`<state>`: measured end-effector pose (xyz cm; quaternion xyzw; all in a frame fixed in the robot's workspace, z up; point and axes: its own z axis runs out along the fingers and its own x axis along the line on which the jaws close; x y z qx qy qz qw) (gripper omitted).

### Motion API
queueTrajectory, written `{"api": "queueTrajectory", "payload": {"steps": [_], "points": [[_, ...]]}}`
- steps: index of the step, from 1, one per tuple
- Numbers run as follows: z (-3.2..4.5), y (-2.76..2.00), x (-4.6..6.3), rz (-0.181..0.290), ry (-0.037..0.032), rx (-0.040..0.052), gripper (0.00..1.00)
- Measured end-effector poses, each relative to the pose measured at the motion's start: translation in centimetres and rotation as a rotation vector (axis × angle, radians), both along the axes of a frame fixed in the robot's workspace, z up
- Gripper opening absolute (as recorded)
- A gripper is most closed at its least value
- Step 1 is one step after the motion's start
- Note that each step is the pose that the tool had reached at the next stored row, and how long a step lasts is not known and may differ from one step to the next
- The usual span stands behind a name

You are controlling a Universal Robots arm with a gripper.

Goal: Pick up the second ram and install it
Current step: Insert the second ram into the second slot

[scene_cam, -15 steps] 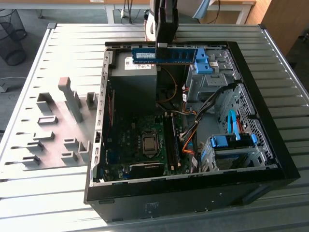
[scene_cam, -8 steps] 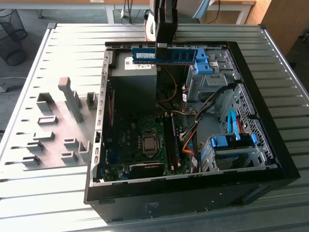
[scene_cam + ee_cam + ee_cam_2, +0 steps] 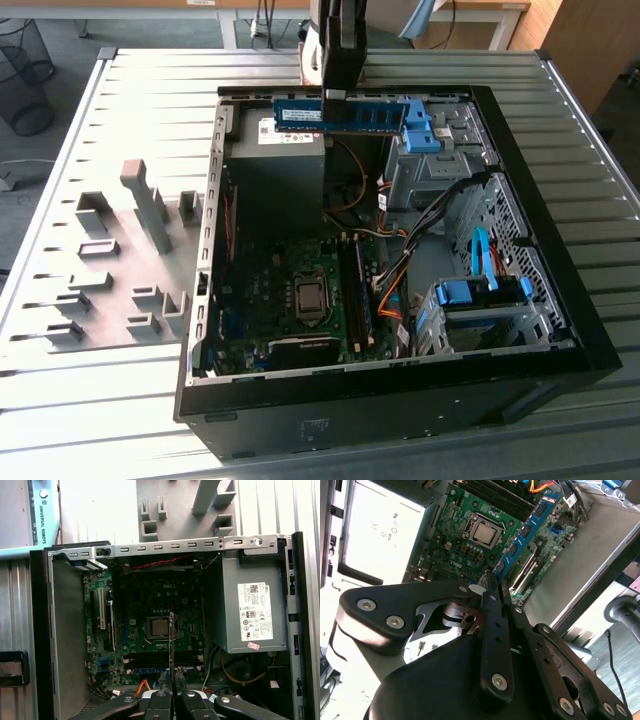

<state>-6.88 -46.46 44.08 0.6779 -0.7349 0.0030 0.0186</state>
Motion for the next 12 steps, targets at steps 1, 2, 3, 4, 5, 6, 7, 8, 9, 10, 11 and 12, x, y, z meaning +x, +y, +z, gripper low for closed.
{"api": "queueTrajectory", "payload": {"steps": [1,2,3,4,5,6,7,8,9,10,11,12], "points": [[-0.01,0.0,0.0,-0.002,0.0,0.0,0.14],[-0.01,0.0,0.0,-0.004,0.0,0.0,0.14],[-0.02,0.0,0.0,-0.006,0.0,0.0001,0.14],[-0.02,0.0,0.0,-0.008,0.0,0.0,0.14],[-0.03,0.0,0.0,-0.01,0.0,0.0001,0.14],[-0.03,0.0,0.0,-0.012,-0.0001,0.0001,0.14],[-0.04,0.0,0.0,-0.014,0.0,0.0,0.14],[-0.05,0.0,0.0,-0.016,-0.0001,0.0001,0.14],[-0.05,0.0,0.0,-0.018,0.0,0.0,0.14],[-0.06,0.0,0.0,-0.02,0.0,0.0001,0.14],[-0.07,0.0,0.0,-0.022,0.0,0.0,0.14],[-0.07,0.0,0.0,-0.024,0.0,0.0,0.14]]}}
